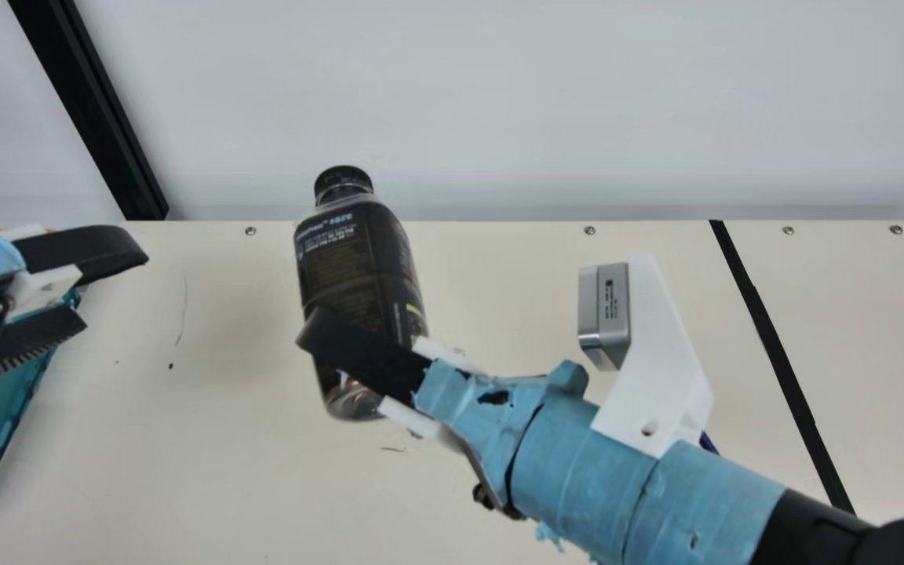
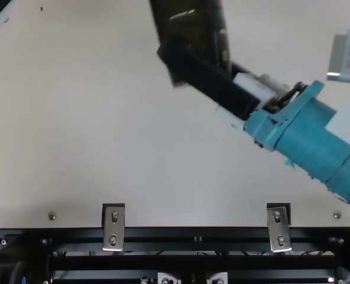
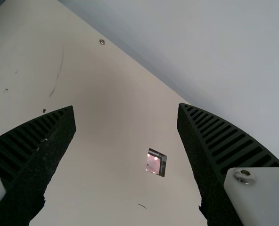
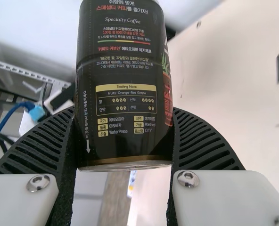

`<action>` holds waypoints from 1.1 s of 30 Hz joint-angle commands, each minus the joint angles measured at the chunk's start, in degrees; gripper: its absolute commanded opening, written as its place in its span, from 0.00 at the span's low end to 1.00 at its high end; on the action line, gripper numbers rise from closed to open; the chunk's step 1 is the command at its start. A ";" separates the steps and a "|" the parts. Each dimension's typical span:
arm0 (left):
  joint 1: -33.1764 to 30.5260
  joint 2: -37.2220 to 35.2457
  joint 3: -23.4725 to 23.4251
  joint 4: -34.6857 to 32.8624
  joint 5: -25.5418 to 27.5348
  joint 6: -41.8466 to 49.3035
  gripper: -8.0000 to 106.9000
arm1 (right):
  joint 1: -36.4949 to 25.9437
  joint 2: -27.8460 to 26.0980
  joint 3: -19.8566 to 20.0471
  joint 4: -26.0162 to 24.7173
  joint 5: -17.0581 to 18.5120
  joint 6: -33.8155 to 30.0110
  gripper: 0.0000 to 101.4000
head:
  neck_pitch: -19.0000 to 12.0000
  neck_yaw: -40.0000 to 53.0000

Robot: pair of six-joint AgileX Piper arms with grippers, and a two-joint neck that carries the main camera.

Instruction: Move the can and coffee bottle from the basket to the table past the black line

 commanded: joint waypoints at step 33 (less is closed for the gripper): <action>0.00 0.00 0.00 0.00 0.00 0.00 0.85 | 13.99 5.43 6.95 -21.18 -22.09 -7.58 0.00 | -0.04 -0.18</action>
